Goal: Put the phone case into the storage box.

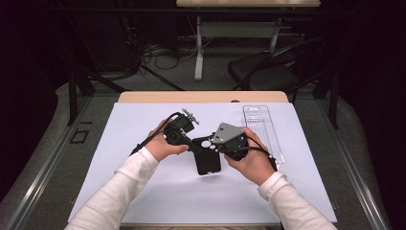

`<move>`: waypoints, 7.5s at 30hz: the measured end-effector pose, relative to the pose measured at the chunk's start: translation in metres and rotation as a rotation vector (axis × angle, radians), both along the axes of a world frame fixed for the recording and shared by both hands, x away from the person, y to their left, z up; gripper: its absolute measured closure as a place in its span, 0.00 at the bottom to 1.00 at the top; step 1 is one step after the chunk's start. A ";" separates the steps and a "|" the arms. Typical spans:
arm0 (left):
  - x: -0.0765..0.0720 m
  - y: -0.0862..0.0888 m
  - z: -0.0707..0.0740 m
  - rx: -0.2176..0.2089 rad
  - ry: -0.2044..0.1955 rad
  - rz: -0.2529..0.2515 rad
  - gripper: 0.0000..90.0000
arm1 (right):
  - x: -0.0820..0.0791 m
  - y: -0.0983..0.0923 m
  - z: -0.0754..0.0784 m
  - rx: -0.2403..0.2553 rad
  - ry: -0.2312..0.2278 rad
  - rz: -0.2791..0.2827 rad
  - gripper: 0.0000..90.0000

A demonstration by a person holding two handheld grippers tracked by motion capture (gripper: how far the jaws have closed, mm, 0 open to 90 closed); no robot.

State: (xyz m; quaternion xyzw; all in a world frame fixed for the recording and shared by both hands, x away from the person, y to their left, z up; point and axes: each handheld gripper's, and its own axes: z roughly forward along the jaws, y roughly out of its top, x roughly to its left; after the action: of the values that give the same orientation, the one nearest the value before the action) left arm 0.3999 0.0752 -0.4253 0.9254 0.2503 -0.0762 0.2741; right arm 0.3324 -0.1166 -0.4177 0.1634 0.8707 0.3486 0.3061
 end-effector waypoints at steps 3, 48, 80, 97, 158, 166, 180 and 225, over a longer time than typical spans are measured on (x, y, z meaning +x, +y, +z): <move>0.000 0.001 0.001 -0.008 -0.007 0.006 0.89 | 0.001 -0.001 0.000 0.010 -0.005 0.002 0.89; -0.006 0.017 0.010 -0.126 -0.146 0.024 0.59 | 0.011 -0.027 0.004 0.152 -0.051 0.040 0.90; -0.022 0.051 0.005 -0.232 -0.264 0.096 0.47 | 0.014 -0.060 0.011 0.168 -0.129 0.004 0.90; -0.017 0.075 -0.003 -0.264 -0.277 0.248 0.20 | 0.017 -0.076 0.017 0.171 -0.167 -0.025 0.90; -0.017 0.104 -0.005 -0.329 -0.266 0.344 0.13 | 0.087 -0.141 0.043 0.114 -0.220 -0.164 0.90; -0.018 0.105 -0.005 -0.328 -0.269 0.340 0.13 | 0.098 -0.151 0.041 0.111 -0.218 -0.207 0.90; -0.020 0.108 -0.004 -0.335 -0.272 0.346 0.13 | 0.114 -0.160 0.041 0.072 -0.240 -0.251 0.90; -0.021 0.116 -0.008 -0.322 -0.267 0.377 0.13 | 0.156 -0.153 -0.015 -0.009 -0.320 -0.273 0.90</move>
State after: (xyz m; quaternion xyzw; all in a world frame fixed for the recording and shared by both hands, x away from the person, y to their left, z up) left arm 0.3787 0.1910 -0.4329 0.8089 0.3642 0.0599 0.4577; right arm 0.4882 -0.2700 -0.4324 0.2211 0.7824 0.3216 0.4854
